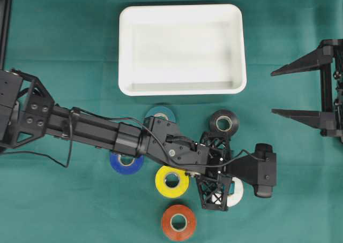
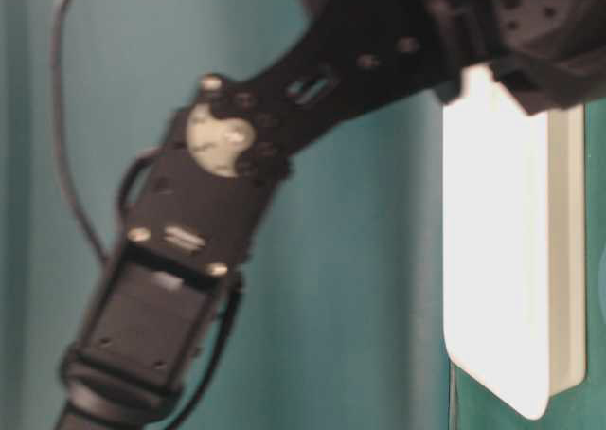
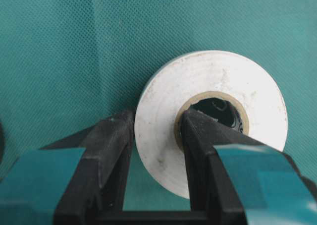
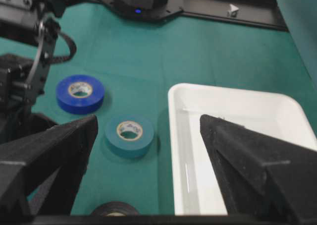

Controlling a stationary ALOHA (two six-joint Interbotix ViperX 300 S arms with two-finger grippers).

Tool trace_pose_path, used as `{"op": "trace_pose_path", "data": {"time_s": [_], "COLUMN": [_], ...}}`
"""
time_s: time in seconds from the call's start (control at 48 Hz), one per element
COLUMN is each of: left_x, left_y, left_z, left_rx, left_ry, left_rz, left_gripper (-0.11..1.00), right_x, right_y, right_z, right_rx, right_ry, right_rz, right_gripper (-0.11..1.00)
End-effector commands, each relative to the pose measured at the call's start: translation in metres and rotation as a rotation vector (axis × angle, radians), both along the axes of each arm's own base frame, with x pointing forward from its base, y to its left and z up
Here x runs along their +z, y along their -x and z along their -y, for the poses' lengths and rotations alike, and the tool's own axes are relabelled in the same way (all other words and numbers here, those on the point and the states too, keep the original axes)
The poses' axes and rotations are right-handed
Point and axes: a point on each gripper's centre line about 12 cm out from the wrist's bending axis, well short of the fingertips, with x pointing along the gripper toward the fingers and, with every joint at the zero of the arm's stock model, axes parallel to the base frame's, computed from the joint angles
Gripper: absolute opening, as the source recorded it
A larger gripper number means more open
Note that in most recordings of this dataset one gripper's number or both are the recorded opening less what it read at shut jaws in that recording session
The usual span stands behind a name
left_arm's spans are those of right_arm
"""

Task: Pick up the tape from a random location and place it into the white case.
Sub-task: 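Close the left gripper on the white roll's rim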

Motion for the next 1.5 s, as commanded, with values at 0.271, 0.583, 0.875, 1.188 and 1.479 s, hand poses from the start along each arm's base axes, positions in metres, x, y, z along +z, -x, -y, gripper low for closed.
{"op": "trace_pose_path", "data": {"time_s": [0.271, 0.583, 0.875, 1.188, 1.479], "left_x": [0.107, 0.171, 0.212, 0.242, 0.245], "left_y": [0.01, 0.032, 0.043, 0.049, 0.05], "left_z": [-0.001, -0.006, -0.008, -0.007, -0.007], "left_rx": [-0.006, -0.007, -0.009, -0.014, -0.014], "left_ry": [0.021, 0.03, 0.023, 0.021, 0.024], "left_rz": [0.158, 0.236, 0.257, 0.28, 0.285], "left_gripper": [0.24, 0.24, 0.24, 0.24, 0.24], "right_x": [0.011, 0.012, 0.012, 0.012, 0.013], "right_y": [-0.003, -0.003, -0.003, -0.003, -0.003], "right_z": [0.0, 0.0, 0.0, 0.0, 0.0], "right_rx": [0.0, 0.001, 0.001, 0.0, 0.001], "right_ry": [0.002, 0.004, 0.004, 0.002, 0.004], "right_rz": [0.034, 0.034, 0.035, 0.032, 0.035], "right_gripper": [0.92, 0.92, 0.92, 0.92, 0.92]}}
